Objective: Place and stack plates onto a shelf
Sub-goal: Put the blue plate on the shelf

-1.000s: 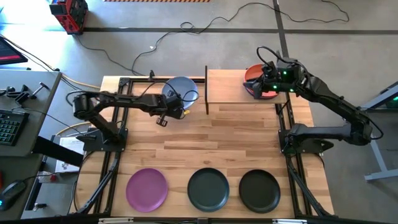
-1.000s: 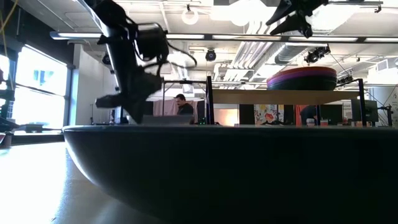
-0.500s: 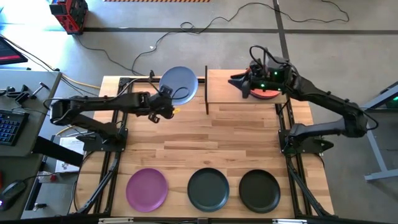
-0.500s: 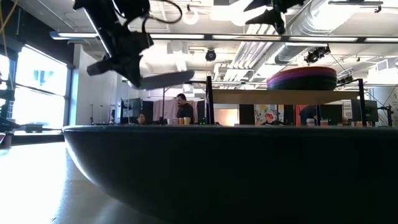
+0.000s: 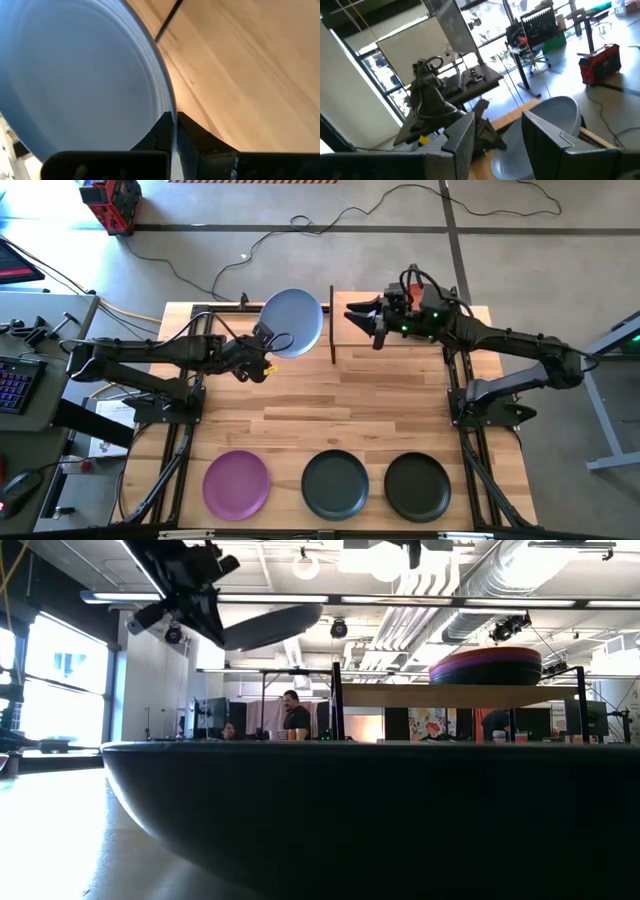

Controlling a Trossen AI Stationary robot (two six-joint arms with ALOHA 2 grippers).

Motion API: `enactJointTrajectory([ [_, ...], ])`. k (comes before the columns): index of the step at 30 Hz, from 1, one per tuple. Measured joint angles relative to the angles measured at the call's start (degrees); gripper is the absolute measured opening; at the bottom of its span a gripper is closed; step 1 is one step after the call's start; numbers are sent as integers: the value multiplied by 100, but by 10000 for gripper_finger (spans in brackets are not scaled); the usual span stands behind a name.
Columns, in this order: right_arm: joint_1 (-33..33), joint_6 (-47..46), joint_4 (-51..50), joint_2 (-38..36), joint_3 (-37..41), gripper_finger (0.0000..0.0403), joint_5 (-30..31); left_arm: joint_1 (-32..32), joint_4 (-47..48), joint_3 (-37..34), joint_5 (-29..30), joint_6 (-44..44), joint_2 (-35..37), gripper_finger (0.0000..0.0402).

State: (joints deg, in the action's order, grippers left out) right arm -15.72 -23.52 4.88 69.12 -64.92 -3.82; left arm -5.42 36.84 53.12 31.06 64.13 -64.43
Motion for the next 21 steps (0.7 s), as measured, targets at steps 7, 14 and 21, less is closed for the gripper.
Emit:
enactJointTrajectory([
  [7,479,656,-453,350,-864,147,901,172,333,382,14,169,7,1],
  [14,563,236,-2203,980,-2067,147,1876,189,629,527,6,171,-1,1],
  [21,563,-1035,-4272,1902,-3288,147,2096,281,1129,525,-145,159,-288,1],
])
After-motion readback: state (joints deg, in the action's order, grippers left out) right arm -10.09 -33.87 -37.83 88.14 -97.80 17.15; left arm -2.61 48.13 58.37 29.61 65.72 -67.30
